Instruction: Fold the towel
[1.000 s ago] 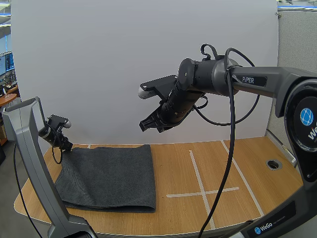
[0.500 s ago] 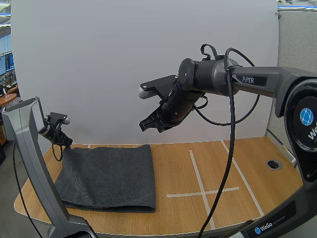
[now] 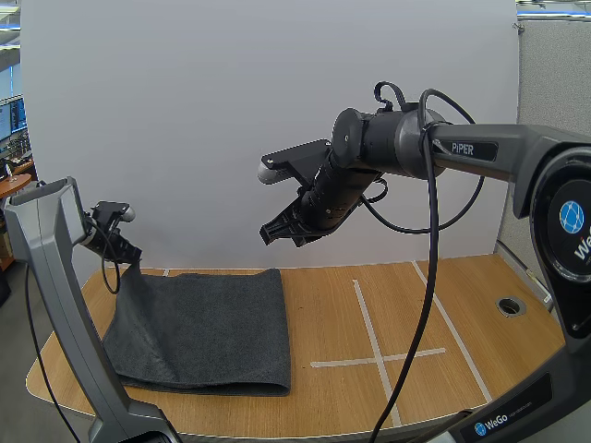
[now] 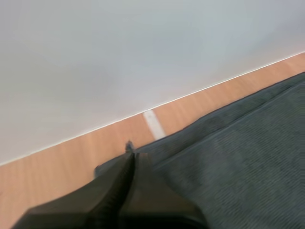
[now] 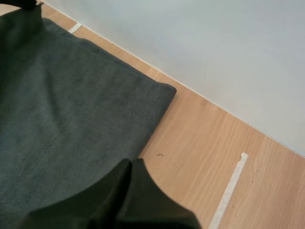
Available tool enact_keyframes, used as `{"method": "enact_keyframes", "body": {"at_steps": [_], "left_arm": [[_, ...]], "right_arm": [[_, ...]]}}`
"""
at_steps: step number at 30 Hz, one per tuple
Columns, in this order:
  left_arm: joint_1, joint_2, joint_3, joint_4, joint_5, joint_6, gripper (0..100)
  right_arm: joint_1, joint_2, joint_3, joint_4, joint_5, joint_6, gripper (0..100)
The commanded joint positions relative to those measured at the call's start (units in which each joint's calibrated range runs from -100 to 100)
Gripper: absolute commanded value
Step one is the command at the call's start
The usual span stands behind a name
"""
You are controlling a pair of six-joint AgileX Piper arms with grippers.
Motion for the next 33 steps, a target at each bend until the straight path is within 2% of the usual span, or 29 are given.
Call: {"method": "enact_keyframes", "body": {"at_steps": [1,11,25,27,29,31,32,33], "left_arm": [[-2.18,-0.8,-0.3,-1.1,-1.0,-0.2,0],[-2.04,1.2,-0.2,3.9,-9.8,-2.0,0],[-1.46,4.3,-0.2,5.0,-12.9,-6.0,1],[-1.46,4.3,-0.2,4.8,-12.9,-6.5,7],[-1.46,4.3,-0.2,4.8,-12.9,-6.5,21],[-1.46,4.3,-0.2,4.8,-13.1,-6.5,43],[-1.46,4.3,-0.2,4.8,-13.2,-6.5,58],[-1.46,4.3,-0.2,4.8,-13.2,-6.4,66]], "right_arm": [[-0.3,-0.2,-0.4,0.2,-0.7,-0.2,0],[-0.3,-0.2,-0.4,0.2,-0.7,-0.2,0],[-0.3,-0.2,-0.4,0.2,-0.7,-0.2,0],[-0.3,-0.2,-0.4,0.2,-0.7,-0.2,0],[-0.3,-0.2,-0.4,0.2,-0.7,-0.2,0],[-0.3,-0.2,-0.4,0.2,-0.7,-0.2,0],[-0.3,-0.2,-0.4,0.2,-0.7,-0.2,0],[-0.3,-0.2,-0.4,0.2,-0.7,-0.2,0]]}}
